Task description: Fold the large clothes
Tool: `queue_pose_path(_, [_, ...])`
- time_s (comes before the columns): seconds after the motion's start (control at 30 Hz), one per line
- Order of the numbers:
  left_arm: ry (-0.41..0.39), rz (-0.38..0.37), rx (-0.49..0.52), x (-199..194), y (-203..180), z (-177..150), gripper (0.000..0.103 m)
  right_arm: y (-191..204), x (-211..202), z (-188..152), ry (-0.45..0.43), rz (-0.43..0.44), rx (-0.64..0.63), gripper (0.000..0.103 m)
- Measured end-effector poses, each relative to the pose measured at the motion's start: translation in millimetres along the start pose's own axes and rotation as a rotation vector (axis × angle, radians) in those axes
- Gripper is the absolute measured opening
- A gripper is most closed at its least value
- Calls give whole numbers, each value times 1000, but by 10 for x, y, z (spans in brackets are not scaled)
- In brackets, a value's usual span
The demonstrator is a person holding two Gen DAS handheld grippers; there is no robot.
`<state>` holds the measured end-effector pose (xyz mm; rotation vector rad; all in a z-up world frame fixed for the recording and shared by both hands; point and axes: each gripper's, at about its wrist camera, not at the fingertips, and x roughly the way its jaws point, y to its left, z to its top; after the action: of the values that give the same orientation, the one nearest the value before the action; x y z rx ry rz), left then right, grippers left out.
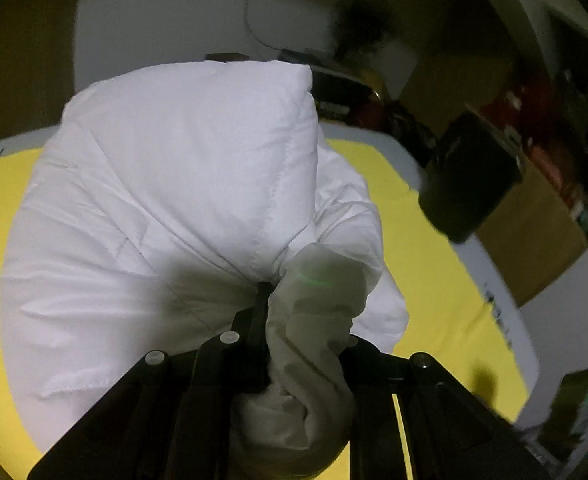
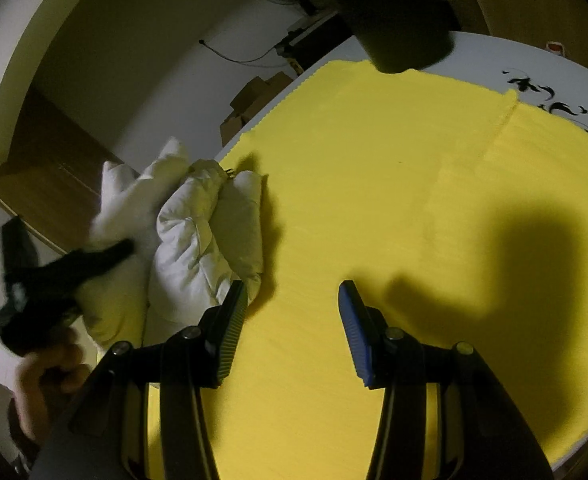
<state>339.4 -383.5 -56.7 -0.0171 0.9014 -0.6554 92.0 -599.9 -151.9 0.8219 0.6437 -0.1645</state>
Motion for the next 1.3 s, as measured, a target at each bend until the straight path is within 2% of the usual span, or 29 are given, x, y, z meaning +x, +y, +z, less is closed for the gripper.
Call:
queue_pose_path(0.13, [76, -44, 7, 240, 21, -69, 18, -45, -72, -14, 4, 0, -7, 49])
queue_pose_path(0.23, [84, -40, 29, 322, 78, -158, 20, 24, -83, -10, 3, 31, -30, 49])
queue_pose_path(0.3, [94, -52, 0, 377, 155, -183, 20, 161, -43, 14, 4, 58, -58, 54])
queue_pose_path(0.37, [123, -66, -26, 523, 287, -185, 20, 285, -28, 37, -2, 70, -83, 63])
queue_pose_path(0.47, [163, -102, -62, 697, 421, -149, 19, 429, -1, 94, -6, 72, -112, 63])
queue_pose_path(0.6, [141, -130, -27, 693, 454, -185, 21, 602, -88, 98, -29, 69, -137, 64])
queue_pose_path(0.63, [132, -150, -25, 651, 455, -181, 26, 650, -113, 86, -29, 65, -145, 65])
queue_pose_path(0.67, [121, -188, -21, 579, 460, -181, 32, 678, -121, 76, -30, 65, -151, 67])
queue_pose_path(0.7, [111, -241, -26, 500, 459, -188, 51, 722, -147, 62, -31, 64, -160, 69])
queue_pose_path(0.73, [100, -291, -33, 405, 467, -193, 82, 778, -190, 41, -38, 59, -172, 73])
queue_pose_path(0.77, [75, -350, -38, 234, 467, -204, 95, 794, -186, 45, -43, 55, -179, 75])
queue_pose_path(0.8, [35, -384, -30, 11, 467, -221, 103, 852, -227, 32, -53, 47, -194, 75])
queue_pose_path(0.97, [-147, -453, -7, -1034, 776, -361, 103, 1047, -288, 74, -91, 42, -214, 76])
queue_pose_path(1.03, [-229, -415, 4, -1416, 949, -393, 103, 1218, -243, 114, -95, 79, -256, 76])
queue_pose_path(1.1, [-323, -336, 17, -1795, 1207, -440, 103, 1439, -155, 161, -76, 103, -302, 76])
queue_pose_path(1.2, [-391, -294, -37, -2119, 1571, -511, 103, 1938, 152, 329, -41, 142, -418, 78])
queue_pose_path(1.3, [-403, -297, -146, -2248, 1881, -615, 103, 2303, 609, 498, 41, 125, -508, 80])
